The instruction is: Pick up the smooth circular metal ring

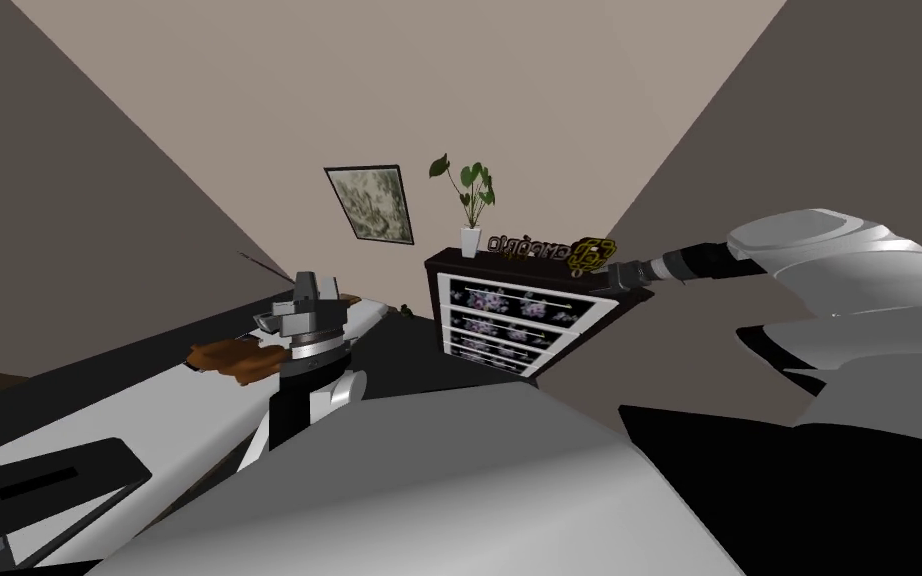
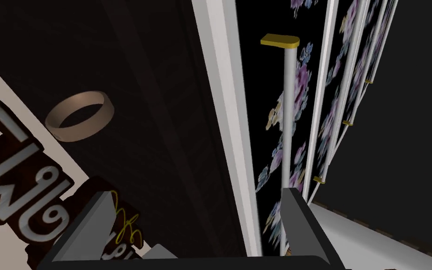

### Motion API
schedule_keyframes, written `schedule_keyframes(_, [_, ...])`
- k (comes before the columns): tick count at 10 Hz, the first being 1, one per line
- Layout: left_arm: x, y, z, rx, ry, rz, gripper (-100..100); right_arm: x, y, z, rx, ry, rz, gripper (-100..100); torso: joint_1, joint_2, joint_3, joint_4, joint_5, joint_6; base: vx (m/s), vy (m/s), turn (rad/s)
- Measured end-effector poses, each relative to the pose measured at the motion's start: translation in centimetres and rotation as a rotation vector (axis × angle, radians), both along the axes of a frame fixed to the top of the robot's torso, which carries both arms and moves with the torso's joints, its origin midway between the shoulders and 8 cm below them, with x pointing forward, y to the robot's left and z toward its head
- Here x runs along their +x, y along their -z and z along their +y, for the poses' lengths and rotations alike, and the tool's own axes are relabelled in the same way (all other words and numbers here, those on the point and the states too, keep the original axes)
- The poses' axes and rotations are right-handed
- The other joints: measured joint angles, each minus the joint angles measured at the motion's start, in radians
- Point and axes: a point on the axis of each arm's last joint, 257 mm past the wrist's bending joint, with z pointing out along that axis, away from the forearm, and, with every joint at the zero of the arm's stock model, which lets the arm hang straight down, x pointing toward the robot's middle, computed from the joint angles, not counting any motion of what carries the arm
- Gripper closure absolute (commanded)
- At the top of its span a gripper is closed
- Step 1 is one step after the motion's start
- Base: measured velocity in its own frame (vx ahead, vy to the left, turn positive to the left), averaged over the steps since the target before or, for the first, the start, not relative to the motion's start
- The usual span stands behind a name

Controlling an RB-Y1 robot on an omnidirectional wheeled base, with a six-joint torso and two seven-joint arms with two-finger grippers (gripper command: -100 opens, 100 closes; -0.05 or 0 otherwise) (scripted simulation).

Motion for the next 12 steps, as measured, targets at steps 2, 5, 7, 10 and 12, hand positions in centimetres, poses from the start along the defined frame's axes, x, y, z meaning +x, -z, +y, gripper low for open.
schedule_keyframes(2, [0.0, 0.0, 0.0, 0.0, 0.0, 0.0, 0, -1.6, -1.4, -2.1, -0.03, 0.046, -0.005, -100, -0.002, -0.002, -0.001, -0.001, -0.001, 0.001, 0.067, -0.027, 0.019])
schedule_keyframes(5, [0.0, 0.0, 0.0, 0.0, 0.0, 0.0, 0, -3.2, -2.7, -4.0, -0.059, 0.1, -0.002, -100, -0.002, -0.001, -0.001, -0.001, -0.001, 0.0, 0.083, -0.034, 0.117])
schedule_keyframes(7, [0.0, 0.0, 0.0, 0.0, 0.0, 0.0, 0, -4.1, -2.4, -5.3, -0.072, 0.135, 0.013, -100, -0.003, -0.003, -0.002, -0.001, -0.001, 0.0, 0.125, -0.049, 0.146])
schedule_keyframes(10, [0.0, 0.0, 0.0, 0.0, 0.0, 0.0, 0, -4.8, -2.2, -5.8, -0.08, 0.147, 0.027, -100, 0.0, 0.003, 0.001, 0.0, 0.0, 0.001, 0.012, -0.02, -0.017])
schedule_keyframes(12, [0.0, 0.0, 0.0, 0.0, 0.0, 0.0, 0, -4.0, -2.9, -5.4, -0.08, 0.155, 0.017, -100, -0.002, 0.007, 0.004, 0.002, -0.001, 0.001, -0.02, -0.039, -0.004])
